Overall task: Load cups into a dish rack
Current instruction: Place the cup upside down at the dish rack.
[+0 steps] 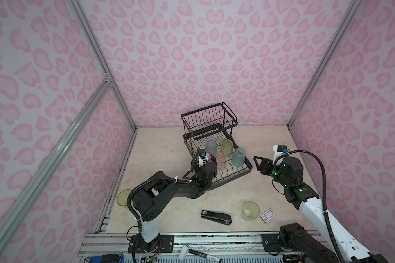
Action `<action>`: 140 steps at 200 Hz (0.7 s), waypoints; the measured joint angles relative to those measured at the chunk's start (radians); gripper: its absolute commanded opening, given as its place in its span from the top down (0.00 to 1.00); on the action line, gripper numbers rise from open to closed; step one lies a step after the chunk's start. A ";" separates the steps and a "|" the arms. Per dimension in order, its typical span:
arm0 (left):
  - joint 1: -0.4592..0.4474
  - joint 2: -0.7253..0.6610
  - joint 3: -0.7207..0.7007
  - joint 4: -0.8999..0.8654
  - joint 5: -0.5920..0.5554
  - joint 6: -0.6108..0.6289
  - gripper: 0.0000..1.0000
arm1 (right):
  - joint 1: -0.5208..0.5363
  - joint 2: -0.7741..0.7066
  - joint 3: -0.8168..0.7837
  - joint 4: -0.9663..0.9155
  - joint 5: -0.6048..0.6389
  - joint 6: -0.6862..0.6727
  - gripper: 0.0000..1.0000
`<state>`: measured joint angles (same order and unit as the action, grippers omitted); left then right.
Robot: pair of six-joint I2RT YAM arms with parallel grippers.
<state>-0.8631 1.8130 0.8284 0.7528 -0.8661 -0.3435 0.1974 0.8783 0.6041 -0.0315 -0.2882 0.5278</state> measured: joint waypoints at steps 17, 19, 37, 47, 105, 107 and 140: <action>-0.018 -0.021 -0.002 0.002 0.003 0.021 0.08 | 0.005 -0.004 0.014 -0.028 0.014 0.000 0.36; -0.021 -0.023 -0.002 0.002 0.004 0.027 0.08 | 0.006 -0.004 0.016 -0.031 0.016 0.000 0.36; -0.040 -0.046 -0.004 0.003 0.007 0.045 0.08 | 0.017 -0.003 0.037 -0.065 0.038 0.000 0.35; -0.047 -0.063 -0.011 0.001 0.010 0.055 0.07 | 0.026 -0.002 0.047 -0.083 0.052 0.000 0.35; -0.076 -0.187 -0.055 -0.066 0.012 0.047 0.08 | 0.058 0.013 0.089 -0.191 0.114 0.000 0.37; -0.077 -0.192 -0.057 -0.071 0.012 0.047 0.08 | 0.058 0.014 0.091 -0.194 0.114 0.000 0.37; -0.090 -0.276 -0.069 -0.164 0.025 0.011 0.10 | 0.060 0.029 0.111 -0.242 0.139 0.000 0.38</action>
<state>-0.9535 1.5372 0.7597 0.5888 -0.8413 -0.3321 0.2573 0.9070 0.7155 -0.2737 -0.1490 0.5278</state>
